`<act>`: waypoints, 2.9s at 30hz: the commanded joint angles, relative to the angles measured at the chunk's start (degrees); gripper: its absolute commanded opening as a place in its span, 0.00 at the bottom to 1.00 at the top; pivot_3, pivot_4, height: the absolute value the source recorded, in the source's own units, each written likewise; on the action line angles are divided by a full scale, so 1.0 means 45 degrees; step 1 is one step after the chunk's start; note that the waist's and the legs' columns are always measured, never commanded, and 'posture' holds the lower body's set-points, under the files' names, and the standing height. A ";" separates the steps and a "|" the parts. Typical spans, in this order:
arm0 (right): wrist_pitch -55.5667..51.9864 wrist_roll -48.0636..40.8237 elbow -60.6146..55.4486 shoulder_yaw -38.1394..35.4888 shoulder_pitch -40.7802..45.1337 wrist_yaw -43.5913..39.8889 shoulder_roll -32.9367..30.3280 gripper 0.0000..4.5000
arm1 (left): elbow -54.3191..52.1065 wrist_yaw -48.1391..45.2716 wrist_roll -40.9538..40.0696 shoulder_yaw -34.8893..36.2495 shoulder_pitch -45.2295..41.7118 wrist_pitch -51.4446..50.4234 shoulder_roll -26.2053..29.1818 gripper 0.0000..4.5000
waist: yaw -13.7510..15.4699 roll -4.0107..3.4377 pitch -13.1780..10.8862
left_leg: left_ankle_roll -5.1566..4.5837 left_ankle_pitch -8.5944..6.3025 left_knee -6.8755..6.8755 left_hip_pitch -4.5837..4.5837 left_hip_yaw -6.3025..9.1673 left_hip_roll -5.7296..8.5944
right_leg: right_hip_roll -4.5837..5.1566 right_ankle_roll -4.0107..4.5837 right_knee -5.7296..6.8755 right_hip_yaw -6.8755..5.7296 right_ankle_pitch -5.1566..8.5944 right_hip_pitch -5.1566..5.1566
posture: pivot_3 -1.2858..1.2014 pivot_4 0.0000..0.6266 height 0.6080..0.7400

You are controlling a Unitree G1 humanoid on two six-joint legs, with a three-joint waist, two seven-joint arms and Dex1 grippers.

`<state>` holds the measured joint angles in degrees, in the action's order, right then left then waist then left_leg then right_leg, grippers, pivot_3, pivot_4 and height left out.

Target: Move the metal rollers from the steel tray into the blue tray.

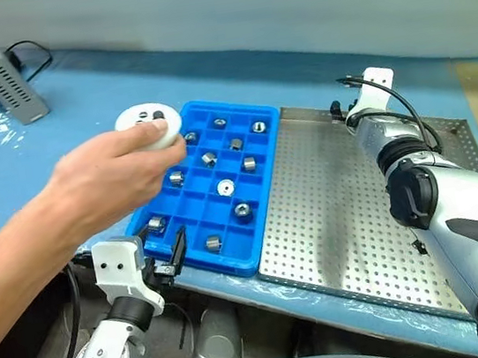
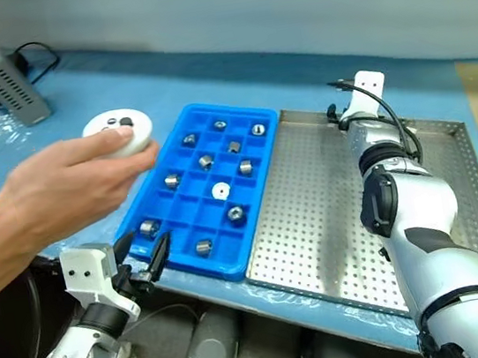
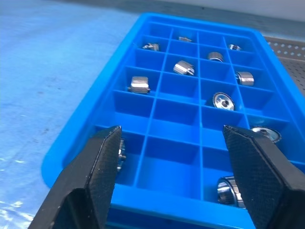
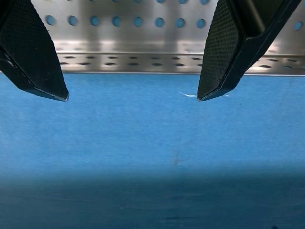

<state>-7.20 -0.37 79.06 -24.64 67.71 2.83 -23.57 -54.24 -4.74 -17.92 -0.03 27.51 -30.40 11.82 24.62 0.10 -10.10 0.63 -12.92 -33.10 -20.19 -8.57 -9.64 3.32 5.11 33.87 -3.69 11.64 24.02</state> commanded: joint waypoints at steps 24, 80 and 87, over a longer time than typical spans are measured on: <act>0.0548 0.0427 -0.0128 -0.0473 -0.0751 0.2273 -0.2555 0.99 | 0.0080 -0.0277 -0.0140 0.0425 0.0125 0.0700 -0.0198 0.80 | 0.0708 0.0029 -0.0023 | 0.0084 0.0045 0.0005 0.0066 0.0006 0.0046 | -0.0017 -0.0121 0.0150 0.0099 0.0048 0.0040 | 0.81 0.24 1.00; 0.2385 -0.2049 -0.0355 -0.2800 -0.1578 0.2853 -0.2488 0.99 | 0.1338 -0.1144 -0.0338 0.0613 -0.0981 0.0809 0.0141 0.80 | 0.0640 0.0062 -0.0031 | 0.0107 0.0062 0.0001 0.0109 0.0004 0.0057 | -0.0025 -0.0120 0.0197 0.0129 0.0049 0.0040 | 0.79 0.24 1.00; 0.2397 -0.2174 -0.0313 -0.2625 -0.1511 0.2916 -0.2312 0.99 | 0.1332 -0.1215 -0.0316 0.0656 -0.0821 0.0838 0.0140 0.80 | 0.0632 0.0062 -0.0031 | 0.0106 0.0062 0.0001 0.0105 0.0004 0.0057 | -0.0025 -0.0097 0.0197 0.0129 0.0036 0.0041 | 0.79 0.24 1.00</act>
<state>3.23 -10.66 78.52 -37.09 59.75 14.89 -33.65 -47.54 -9.77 -18.96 2.21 23.60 -27.71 12.20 27.47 0.37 -10.24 1.10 -12.64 -33.09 -19.73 -8.55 -9.38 3.21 4.80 34.75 -3.10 11.73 24.21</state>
